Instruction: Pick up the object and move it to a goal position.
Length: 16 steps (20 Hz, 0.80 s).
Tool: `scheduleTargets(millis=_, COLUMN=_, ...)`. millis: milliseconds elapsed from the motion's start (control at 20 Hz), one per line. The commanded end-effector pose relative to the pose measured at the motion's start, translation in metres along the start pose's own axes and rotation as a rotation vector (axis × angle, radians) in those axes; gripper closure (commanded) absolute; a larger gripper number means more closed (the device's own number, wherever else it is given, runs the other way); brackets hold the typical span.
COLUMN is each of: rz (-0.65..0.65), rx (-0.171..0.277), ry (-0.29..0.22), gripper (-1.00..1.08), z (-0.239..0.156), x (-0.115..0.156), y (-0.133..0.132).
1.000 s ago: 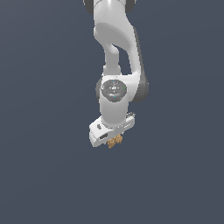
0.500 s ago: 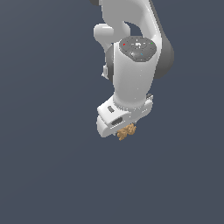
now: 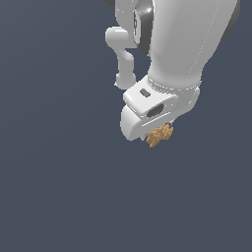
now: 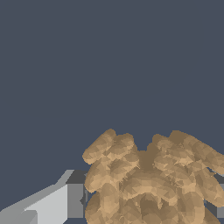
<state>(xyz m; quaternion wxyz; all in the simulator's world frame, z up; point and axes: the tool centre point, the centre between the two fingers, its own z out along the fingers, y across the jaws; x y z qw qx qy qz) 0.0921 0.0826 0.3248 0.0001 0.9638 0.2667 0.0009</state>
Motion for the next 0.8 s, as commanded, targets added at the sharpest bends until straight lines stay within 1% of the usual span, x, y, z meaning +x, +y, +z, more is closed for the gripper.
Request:
scheduleTargets(millis=0, rz=0.001, rx=0.001, ry=-0.002, gripper=1.08, z=-0.015, x=0.005, y=-0.004)
scheduleTargets(millis=350, rz=0.001, rx=0.001, ry=-0.002, gripper=1.08, z=-0.04, x=0.014, y=-0.009)
scheduleTargets(millis=750, rz=0.001, rx=0.001, ry=-0.002, gripper=1.08, z=-0.048, x=0.017, y=-0.011)
